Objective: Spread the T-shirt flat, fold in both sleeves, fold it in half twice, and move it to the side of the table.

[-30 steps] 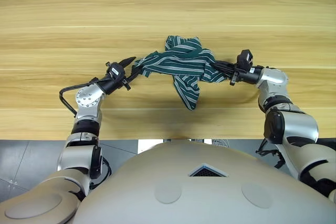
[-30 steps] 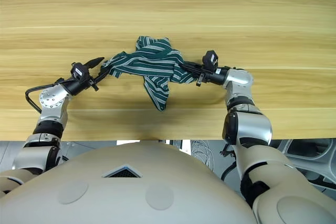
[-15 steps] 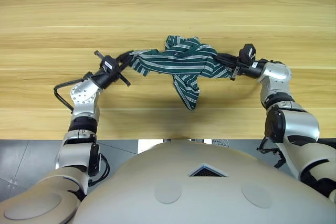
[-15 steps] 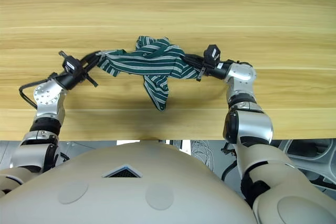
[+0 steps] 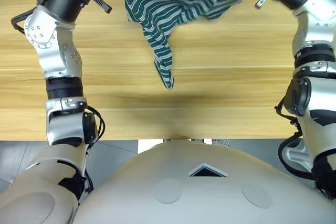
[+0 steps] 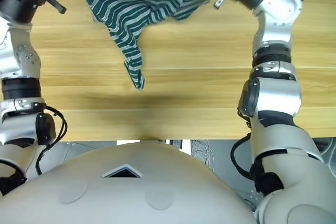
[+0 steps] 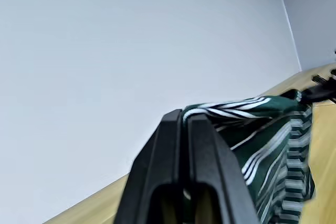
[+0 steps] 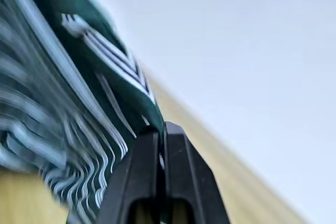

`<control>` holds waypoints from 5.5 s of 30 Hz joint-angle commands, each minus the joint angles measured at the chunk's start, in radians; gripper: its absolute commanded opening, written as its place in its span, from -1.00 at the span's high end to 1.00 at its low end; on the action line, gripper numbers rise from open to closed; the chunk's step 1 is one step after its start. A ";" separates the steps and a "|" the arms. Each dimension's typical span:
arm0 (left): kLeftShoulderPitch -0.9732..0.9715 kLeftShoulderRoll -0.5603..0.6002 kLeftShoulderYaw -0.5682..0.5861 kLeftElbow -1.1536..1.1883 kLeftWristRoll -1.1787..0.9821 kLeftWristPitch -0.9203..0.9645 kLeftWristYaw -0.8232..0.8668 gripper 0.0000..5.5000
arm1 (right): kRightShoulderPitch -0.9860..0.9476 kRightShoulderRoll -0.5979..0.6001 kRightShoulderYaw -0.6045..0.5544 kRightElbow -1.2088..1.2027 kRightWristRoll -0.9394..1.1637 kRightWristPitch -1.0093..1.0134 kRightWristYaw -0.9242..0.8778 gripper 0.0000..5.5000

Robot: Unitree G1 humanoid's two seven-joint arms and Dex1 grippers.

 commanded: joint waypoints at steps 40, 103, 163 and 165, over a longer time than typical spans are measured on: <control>0.334 0.211 -0.291 0.093 0.454 0.248 -0.245 0.99 | 0.270 -0.116 0.088 0.364 -0.228 0.210 0.471 1.00; 0.534 -0.088 -0.114 0.007 0.207 0.613 0.316 0.42 | 0.352 0.045 0.243 0.183 -0.103 0.175 0.264 0.15; 0.524 -0.158 0.089 -0.215 -0.034 0.659 0.353 0.98 | 0.352 0.059 0.235 0.201 -0.114 0.132 0.197 0.15; 0.519 -0.161 0.067 -0.183 -0.017 0.665 0.349 0.98 | 0.350 0.061 0.234 0.203 -0.115 0.132 0.196 0.15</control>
